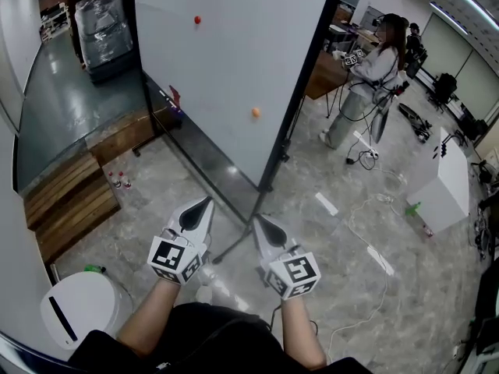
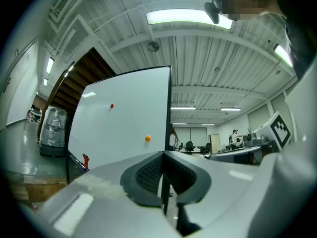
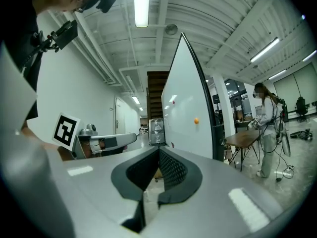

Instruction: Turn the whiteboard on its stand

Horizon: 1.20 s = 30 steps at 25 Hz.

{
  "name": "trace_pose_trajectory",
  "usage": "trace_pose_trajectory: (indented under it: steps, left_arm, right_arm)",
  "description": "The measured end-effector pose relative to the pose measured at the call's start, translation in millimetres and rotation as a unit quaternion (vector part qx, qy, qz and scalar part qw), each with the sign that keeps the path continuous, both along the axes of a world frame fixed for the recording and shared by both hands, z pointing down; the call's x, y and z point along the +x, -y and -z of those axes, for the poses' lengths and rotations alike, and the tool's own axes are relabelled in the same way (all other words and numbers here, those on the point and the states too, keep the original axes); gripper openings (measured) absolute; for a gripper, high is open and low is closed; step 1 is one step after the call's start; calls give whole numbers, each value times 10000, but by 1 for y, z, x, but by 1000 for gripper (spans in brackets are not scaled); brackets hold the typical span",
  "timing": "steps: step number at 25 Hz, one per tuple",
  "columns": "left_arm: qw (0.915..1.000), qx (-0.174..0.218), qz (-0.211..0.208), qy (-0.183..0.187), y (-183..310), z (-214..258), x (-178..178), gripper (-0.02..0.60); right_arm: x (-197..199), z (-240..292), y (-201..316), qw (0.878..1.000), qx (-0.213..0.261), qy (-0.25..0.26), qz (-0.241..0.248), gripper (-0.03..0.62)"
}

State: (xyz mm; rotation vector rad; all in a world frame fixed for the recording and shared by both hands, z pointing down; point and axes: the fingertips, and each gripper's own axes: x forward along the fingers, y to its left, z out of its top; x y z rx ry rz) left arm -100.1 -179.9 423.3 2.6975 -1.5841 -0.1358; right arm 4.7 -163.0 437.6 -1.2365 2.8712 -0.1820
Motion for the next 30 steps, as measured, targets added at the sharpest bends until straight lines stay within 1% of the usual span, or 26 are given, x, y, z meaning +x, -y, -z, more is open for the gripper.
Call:
trace_pose_trajectory:
  steps: [10,16,24,30]
  left_arm:
    - [9996,-2,-285,-26,34,-3,-40,5]
    - [9990,-52,-434,-59,44,-9,-54,5]
    - [9986,-51,-517,-21,53,-13,-51,5]
    - [9987,11,-505,-9,59,-5,-36,4]
  right_arm:
    - [-39,-2,29,9995,-5,-67,-320,9]
    - [-50,-5,37,9987,-51,-126,-500,9]
    - [-44,-3,51,9983,47,-70,-573,9]
    - [-21,9,66,9981,258,-25,-556,9]
